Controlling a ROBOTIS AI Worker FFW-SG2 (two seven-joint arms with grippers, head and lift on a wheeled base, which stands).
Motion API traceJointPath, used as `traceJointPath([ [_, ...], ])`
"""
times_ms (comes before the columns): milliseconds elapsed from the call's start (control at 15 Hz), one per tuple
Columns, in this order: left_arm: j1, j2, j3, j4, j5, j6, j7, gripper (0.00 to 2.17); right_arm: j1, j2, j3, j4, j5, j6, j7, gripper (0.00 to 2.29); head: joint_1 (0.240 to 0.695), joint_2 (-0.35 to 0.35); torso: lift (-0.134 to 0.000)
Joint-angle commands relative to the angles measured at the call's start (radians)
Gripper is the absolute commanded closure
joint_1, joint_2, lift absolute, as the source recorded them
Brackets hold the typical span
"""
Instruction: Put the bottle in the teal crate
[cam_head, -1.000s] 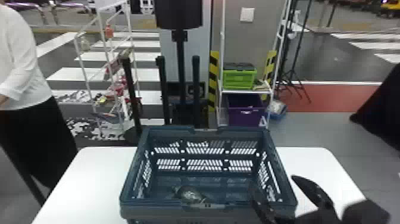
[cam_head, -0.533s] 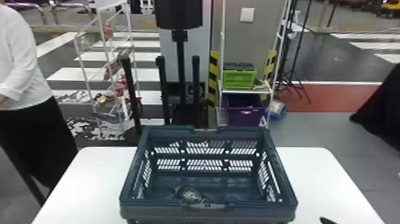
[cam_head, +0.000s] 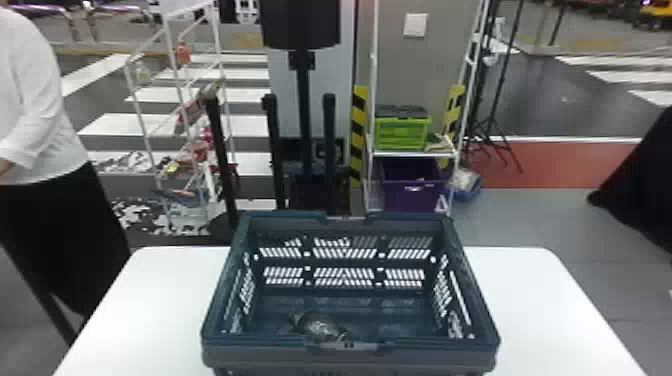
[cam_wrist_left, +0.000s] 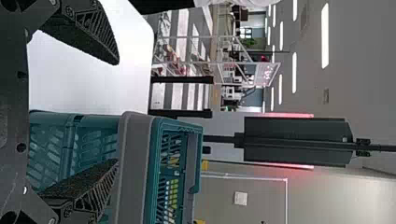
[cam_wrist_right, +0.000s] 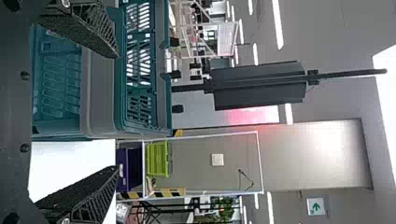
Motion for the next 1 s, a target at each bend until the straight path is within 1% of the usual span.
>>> traceJointPath([
  [0,0.007,0.0,0.003,-0.003,-0.003,0.0,0.0,0.14,0.011,0.002,-0.007,0.009,-0.007,-0.011,0.0,0.04,0.499,0.0,0.0],
  [933,0.024,-0.003,0.006,0.003,-0.007,-0.036,-0.002,0.14,0.036,0.005,-0.012,0.009,-0.011,-0.007,0.002,0.05,0.499,0.0,0.0],
])
